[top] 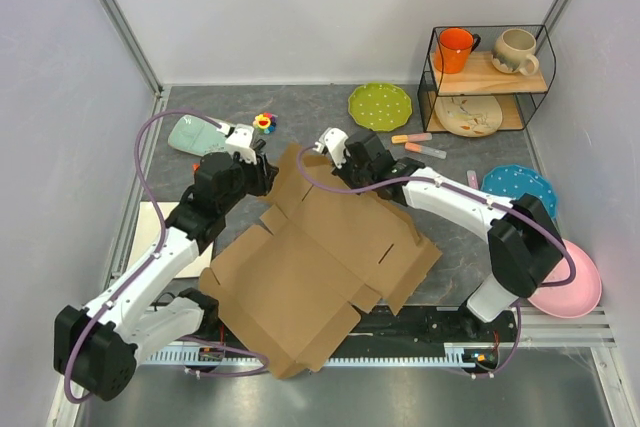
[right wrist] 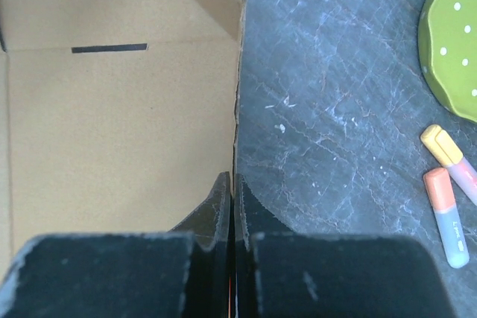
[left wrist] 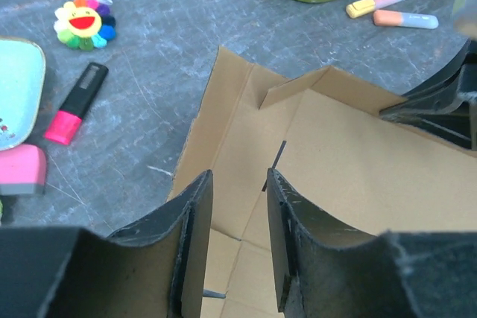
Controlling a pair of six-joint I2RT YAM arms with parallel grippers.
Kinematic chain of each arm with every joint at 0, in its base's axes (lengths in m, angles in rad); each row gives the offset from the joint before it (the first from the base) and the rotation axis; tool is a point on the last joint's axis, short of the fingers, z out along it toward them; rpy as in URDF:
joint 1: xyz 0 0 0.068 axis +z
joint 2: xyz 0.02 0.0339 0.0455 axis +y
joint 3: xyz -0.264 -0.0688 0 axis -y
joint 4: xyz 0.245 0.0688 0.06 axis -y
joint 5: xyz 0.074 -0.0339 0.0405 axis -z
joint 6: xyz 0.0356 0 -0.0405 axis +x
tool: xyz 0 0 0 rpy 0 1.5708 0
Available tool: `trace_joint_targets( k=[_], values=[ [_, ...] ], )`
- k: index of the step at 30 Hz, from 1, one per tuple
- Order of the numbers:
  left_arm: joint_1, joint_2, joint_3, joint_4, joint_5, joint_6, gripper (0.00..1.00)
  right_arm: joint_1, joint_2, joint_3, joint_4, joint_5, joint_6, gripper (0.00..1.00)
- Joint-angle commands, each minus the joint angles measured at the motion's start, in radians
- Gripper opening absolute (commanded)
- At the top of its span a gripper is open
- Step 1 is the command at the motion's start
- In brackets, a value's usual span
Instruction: Fold the paper box
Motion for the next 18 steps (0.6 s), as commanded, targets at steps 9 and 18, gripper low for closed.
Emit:
trace_joint_targets(
  k=[9, 18],
  values=[
    [-0.004, -0.023, -0.041, -0.347, 0.105, -0.209, 0.54, 0.066, -0.062, -0.02, -0.035, 0.109, -0.012, 0.0],
    [-0.001, 0.112, -0.064, -0.325, -0.002, -0.207, 0.61, 0.072, -0.067, 0.002, -0.065, 0.084, 0.01, 0.0]
  ],
)
